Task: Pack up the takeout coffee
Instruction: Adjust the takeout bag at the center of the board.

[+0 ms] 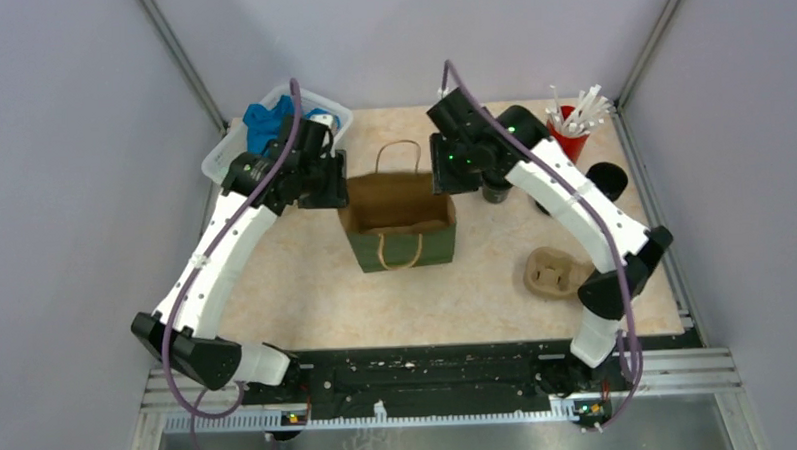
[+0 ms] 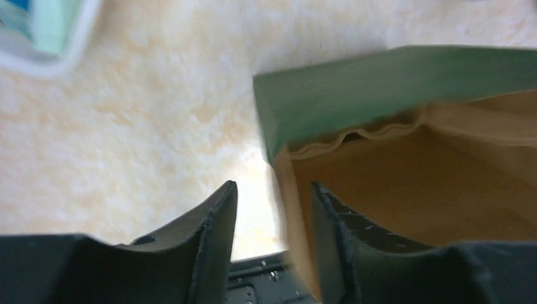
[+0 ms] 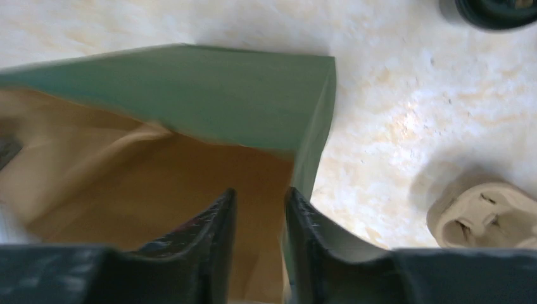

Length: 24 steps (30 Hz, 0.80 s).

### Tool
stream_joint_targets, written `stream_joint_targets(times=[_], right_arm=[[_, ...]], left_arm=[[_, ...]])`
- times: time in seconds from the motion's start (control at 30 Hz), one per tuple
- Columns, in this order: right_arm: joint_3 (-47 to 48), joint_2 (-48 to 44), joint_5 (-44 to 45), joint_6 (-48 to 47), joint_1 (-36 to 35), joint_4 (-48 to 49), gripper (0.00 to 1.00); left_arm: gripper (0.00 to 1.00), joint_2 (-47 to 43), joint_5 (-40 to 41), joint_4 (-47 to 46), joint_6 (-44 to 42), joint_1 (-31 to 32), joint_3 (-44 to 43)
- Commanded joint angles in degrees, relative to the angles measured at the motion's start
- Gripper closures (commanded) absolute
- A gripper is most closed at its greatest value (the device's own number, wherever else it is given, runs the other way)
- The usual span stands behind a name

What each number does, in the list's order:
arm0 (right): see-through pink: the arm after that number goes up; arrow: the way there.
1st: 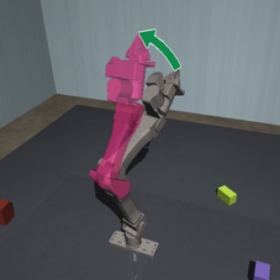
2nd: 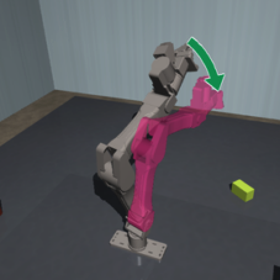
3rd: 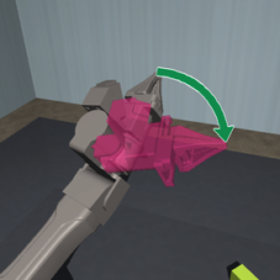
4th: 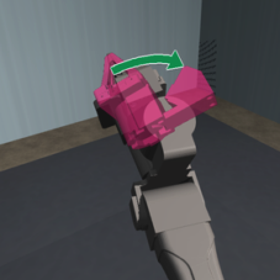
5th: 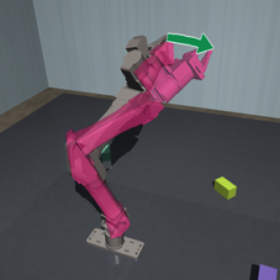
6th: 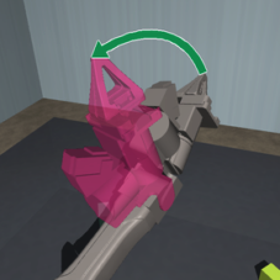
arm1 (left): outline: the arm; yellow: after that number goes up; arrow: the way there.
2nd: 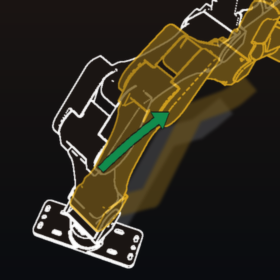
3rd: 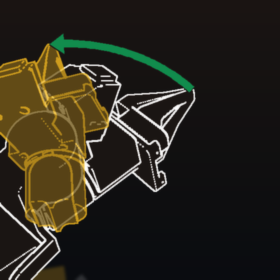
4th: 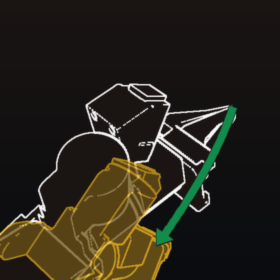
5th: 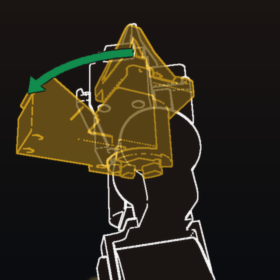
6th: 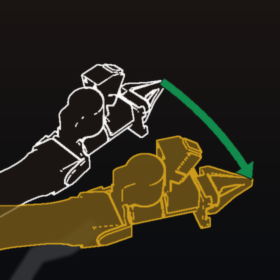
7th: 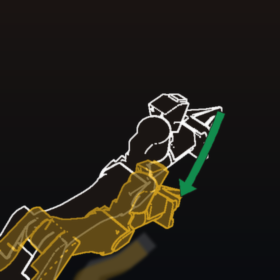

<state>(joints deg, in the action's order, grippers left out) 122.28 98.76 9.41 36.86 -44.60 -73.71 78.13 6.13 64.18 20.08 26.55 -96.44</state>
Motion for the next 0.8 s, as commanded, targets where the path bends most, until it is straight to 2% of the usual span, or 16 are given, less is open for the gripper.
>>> stream_joint_targets(times=[0.0, 0.07, 0.2, 0.33, 0.47, 0.63, 0.7, 0.77], right_arm=[[-0.7, 4.3, 0.8, -2.6, 1.5, -0.9, 0.56], [3.1, 4.5, 2.1, -3.8, 0.0, -2.6, 0.46], [3.0, 2.9, 1.5, -5.4, -0.6, -2.2, 0.38], [2.3, 2.9, 2.9, -6.7, -0.7, -1.9, 0.35], [7.7, 3.3, 3.3, -8.7, -0.6, -2.8, 0.24], [14.3, 1.6, 6.0, -12.6, 2.1, -3.9, 0.16], [10.1, -1.6, 5.7, -14.8, 5.8, -0.9, 0.11], [0.1, -5.1, 4.3, -17.2, 11.1, 3.7, 0.11]], left_arm=[[0.37, -0.5, -2.8, -3.5, -0.8, -0.4, -0.9], [0.26, -0.7, -1.4, -3.1, -1.5, -0.4, -3.5], [0.14, 0.0, -0.7, -2.0, -1.9, -0.4, -4.6], [0.13, 0.9, 0.3, -2.1, -1.7, -0.4, -3.1], [0.12, 2.1, 0.8, -1.9, -2.6, -0.4, -7.0], [0.12, 2.8, 2.6, -1.0, -2.5, -0.4, -9.5], [0.14, 2.8, 3.1, -0.9, -2.3, -0.5, -9.3], [0.14, 2.6, 3.1, -1.0, -2.1, -0.5, -8.7]])
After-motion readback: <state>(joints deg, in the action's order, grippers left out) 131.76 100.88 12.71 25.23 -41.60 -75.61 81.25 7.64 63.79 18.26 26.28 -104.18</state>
